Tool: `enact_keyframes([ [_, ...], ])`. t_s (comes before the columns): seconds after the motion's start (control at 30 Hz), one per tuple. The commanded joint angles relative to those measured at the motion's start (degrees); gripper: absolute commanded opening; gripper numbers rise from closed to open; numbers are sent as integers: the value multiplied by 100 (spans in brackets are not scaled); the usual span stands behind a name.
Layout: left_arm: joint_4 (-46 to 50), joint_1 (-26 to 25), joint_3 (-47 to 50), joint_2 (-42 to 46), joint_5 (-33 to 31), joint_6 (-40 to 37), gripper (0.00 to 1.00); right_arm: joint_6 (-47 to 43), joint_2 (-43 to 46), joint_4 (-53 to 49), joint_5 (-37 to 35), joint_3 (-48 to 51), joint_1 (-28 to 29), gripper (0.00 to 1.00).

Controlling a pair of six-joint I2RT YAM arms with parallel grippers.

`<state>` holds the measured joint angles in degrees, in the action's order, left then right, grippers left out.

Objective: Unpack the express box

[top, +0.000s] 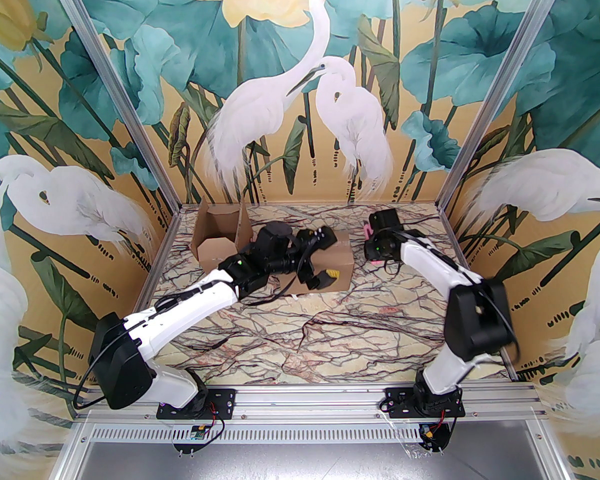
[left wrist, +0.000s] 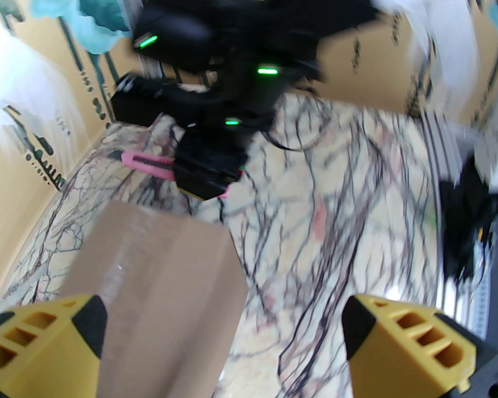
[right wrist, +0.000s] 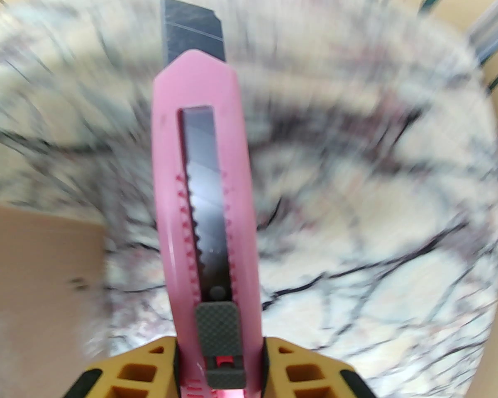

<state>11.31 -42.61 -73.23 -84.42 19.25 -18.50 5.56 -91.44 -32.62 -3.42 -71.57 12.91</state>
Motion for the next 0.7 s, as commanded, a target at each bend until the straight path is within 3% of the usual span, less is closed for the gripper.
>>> enact_keyframes([
  [0.0, -174, 209, -286, -248, 327, 1413, 100, -592, 610, 248, -4, 310, 15, 19],
  [0.2, -679, 366, -857, -835, 918, 3092, 99, -1081, 1756, 693, 372, 900, 79, 19],
  [0.33, -1082, 371, -1176, -1250, 1296, 3806, 97, -1264, 2120, 811, 535, 1101, 250, 20],
  [0.47, -1344, 374, -1330, -1572, 1464, 4230, 96, -1286, 2281, 918, 727, 1201, 420, 19],
  [0.67, -1412, 374, -1404, -1825, 1444, 4223, 96, -1332, 2376, 1021, 1157, 1244, 585, 19],
])
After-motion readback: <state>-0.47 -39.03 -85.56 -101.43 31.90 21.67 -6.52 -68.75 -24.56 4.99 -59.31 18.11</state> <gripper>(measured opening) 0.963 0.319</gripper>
